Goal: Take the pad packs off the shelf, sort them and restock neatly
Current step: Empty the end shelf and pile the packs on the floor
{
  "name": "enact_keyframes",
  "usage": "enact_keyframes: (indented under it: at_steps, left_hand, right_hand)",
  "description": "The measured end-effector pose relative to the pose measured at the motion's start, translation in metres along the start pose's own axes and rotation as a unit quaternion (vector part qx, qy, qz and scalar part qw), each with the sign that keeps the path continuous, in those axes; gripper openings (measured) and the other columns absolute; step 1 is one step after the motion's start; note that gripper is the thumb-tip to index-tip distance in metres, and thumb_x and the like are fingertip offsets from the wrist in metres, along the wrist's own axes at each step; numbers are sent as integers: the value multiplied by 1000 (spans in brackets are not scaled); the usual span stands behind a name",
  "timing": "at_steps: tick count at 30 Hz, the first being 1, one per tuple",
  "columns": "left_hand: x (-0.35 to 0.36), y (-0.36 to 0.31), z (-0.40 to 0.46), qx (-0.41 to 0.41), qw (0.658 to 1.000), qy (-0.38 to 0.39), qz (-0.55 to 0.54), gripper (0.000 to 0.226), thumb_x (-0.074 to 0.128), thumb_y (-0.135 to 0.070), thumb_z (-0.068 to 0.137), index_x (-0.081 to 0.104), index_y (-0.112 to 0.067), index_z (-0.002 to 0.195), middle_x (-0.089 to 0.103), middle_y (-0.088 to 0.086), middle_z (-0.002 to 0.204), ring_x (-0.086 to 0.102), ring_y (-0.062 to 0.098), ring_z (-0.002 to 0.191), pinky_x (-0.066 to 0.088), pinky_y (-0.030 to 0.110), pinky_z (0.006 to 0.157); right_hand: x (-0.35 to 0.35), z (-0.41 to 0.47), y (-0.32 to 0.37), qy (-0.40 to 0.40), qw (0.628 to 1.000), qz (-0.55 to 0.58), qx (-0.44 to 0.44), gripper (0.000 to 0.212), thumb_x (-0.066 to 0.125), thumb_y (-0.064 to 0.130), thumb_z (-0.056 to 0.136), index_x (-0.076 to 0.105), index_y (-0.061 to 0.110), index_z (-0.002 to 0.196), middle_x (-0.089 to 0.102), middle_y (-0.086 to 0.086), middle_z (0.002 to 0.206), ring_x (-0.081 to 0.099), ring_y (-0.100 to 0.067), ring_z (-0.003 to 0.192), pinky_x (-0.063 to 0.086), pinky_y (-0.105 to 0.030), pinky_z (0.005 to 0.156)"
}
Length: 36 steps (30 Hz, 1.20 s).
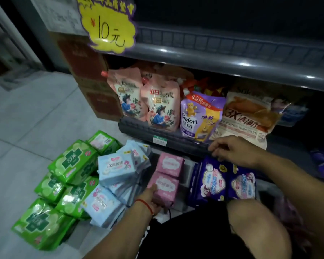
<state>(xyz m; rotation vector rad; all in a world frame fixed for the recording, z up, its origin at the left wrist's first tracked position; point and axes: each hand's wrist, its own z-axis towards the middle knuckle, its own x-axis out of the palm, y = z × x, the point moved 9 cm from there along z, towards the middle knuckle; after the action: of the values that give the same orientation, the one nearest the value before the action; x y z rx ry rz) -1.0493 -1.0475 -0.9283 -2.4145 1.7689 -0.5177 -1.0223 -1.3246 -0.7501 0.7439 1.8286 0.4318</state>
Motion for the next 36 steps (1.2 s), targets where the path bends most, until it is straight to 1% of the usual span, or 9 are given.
enact_keyframes:
  at_steps: [3,9,13,17,20,24,29,34,36]
  left_hand:
    - [-1,-1,18,36,998,-15,-40,43,46,-14,107,44,3,147,46,20,150,44,33,140,37,42,107]
    - [-30,1,91,74,996,-48,-5,41,58,-9,101,50,9,138,61,28,131,66,37,94,59,39,52]
    - [-26,-4,75,71,997,-30,-1,37,57,-9,98,56,6,132,65,29,122,65,42,103,62,49,60]
    - [-24,-11,23,90,992,-29,87,14,52,-4,98,60,0,108,60,19,95,60,33,81,59,38,48]
    - [-16,-35,-16,194,958,-34,208,11,53,0,95,59,-2,104,58,12,80,57,19,63,52,28,48]
    - [37,-63,-88,333,903,32,271,16,55,0,97,63,-8,109,66,13,101,63,24,88,56,34,71]
    - [132,-71,-181,442,830,149,304,22,55,6,95,65,-13,96,66,13,93,61,23,84,53,31,67]
    - [218,-49,-266,486,755,282,339,30,56,9,91,70,-17,88,73,11,96,65,22,84,55,40,74]
    - [245,-32,-283,482,726,320,371,31,59,8,90,71,-19,87,73,6,94,66,19,86,54,35,69]
  right_hand:
    - [10,12,-6,24,1000,-13,-1,19,58,17,102,67,33,105,72,9,101,71,-9,89,58,-39,91]
    - [20,19,-25,44,998,-40,26,18,56,18,104,69,27,112,74,4,103,70,-9,90,58,-38,85]
    - [19,20,-27,44,998,-42,33,18,55,17,104,68,27,112,72,6,105,68,-8,91,53,-27,80]
    - [14,17,-19,37,998,-33,34,18,55,15,103,66,27,111,70,5,105,68,-9,91,55,-29,84]
    - [4,10,-12,14,999,-23,37,18,59,15,101,68,23,114,70,7,102,69,-9,89,55,-28,84]
    - [-27,-20,3,-87,996,-9,29,16,62,17,99,73,21,110,70,5,99,66,-12,87,49,-22,72]
    - [-67,-80,-4,-201,976,32,74,18,61,12,95,73,22,105,64,9,87,62,-13,86,42,-21,76]
    - [-127,-163,-31,-369,909,107,161,12,62,21,91,69,31,88,74,1,91,70,-19,92,53,-28,84]
    - [-138,-193,-47,-412,881,151,179,8,61,28,87,68,26,84,77,-1,91,73,-21,89,58,-35,87]
